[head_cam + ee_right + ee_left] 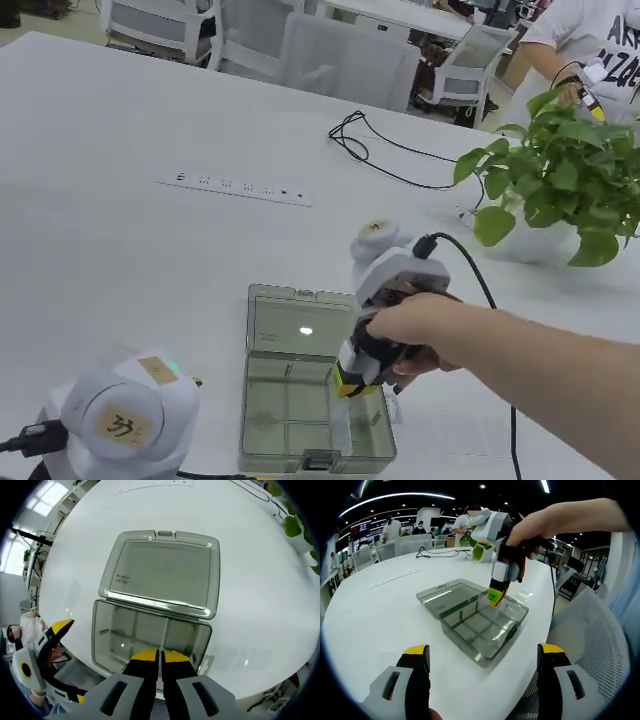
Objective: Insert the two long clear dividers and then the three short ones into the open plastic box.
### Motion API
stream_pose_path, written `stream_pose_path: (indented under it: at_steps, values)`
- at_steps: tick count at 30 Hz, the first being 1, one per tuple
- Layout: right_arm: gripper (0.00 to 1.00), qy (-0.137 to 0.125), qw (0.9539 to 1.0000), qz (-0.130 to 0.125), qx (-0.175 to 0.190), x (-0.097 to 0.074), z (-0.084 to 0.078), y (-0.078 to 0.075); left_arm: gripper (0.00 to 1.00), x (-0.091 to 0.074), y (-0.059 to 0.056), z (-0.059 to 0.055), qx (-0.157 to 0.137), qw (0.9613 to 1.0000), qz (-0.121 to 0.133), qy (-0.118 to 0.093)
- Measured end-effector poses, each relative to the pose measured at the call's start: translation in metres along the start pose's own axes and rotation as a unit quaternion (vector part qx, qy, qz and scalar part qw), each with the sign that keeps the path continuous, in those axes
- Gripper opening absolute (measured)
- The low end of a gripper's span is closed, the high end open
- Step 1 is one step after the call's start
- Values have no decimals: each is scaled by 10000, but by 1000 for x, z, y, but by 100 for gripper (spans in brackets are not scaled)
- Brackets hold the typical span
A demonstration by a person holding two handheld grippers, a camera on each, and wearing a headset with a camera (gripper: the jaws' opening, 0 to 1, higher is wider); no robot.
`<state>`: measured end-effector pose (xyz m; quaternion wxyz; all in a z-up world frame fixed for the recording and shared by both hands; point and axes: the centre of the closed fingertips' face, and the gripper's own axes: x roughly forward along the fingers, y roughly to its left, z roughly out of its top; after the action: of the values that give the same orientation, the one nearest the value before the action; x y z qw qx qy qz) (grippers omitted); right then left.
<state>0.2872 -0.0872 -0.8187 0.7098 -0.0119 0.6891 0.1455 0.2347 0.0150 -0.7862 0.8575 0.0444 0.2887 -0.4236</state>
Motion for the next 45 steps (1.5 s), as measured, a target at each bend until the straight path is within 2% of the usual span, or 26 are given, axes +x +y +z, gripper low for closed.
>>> stream_pose_path:
  at_steps: [13,20,24,25,27,28,29,31,34,35,36,37,38,39,40,41,42,44,45]
  values:
    - [4,-88,9999,105,-98,0,1,-1,90,0,0,1,20,10000,16,11]
    - [5,-141,9994,282,-167,-2,1,2,90,-1,1,0,11,10000,35,17]
    - [10,-275,9984,481,-87,-9,4,6,90,-2,0,-1,25,10000,30,33]
    - [13,-460,9972,570,-169,-11,9,9,90,-2,0,-1,31,10000,32,32]
    - [15,-522,9967,605,-127,-16,10,10,90,-2,-1,-1,28,10000,31,37]
    - [17,-694,9950,705,-153,-18,16,12,90,-2,-1,-1,29,10000,36,33]
    - [19,-684,9951,700,-109,-21,15,12,90,-2,-1,-1,33,10000,33,34]
    - [22,-999,9917,744,-318,-26,24,13,90,-2,-1,-1,49,10000,36,37]
    - [25,-1273,9875,871,-331,-36,29,18,90,-2,-1,0,44,10000,46,30]
    - [29,-1515,9832,918,-446,-38,35,20,90,-2,-1,0,47,10000,52,30]
    - [34,-1501,9840,857,-432,-40,34,18,90,-2,-1,0,46,10000,51,34]
    - [36,-1723,9792,858,-637,-41,40,19,90,-2,-1,-1,49,10000,45,45]
    - [38,-1726,9796,818,-629,-41,39,17,90,-2,-1,-1,57,10000,54,50]
    - [42,-1872,9760,818,-754,-42,42,18,90,-2,-1,-1,58,10000,52,57]
    - [45,-1958,9745,776,-775,-42,44,17,90,-3,-1,-1,50,10000,54,56]
    - [50,-1958,9748,743,-764,-42,42,16,90,-3,-1,-2,46,10000,61,60]
    - [55,-2174,9693,737,-881,-43,48,16,90,-3,-1,-2,50,9999,61,70]
    - [62,-2170,9696,724,-874,-42,45,15,90,-3,-1,-2,46,9999,63,72]
    - [67,-2276,9669,718,-908,-42,47,15,90,-3,-1,-2,44,9999,67,74]
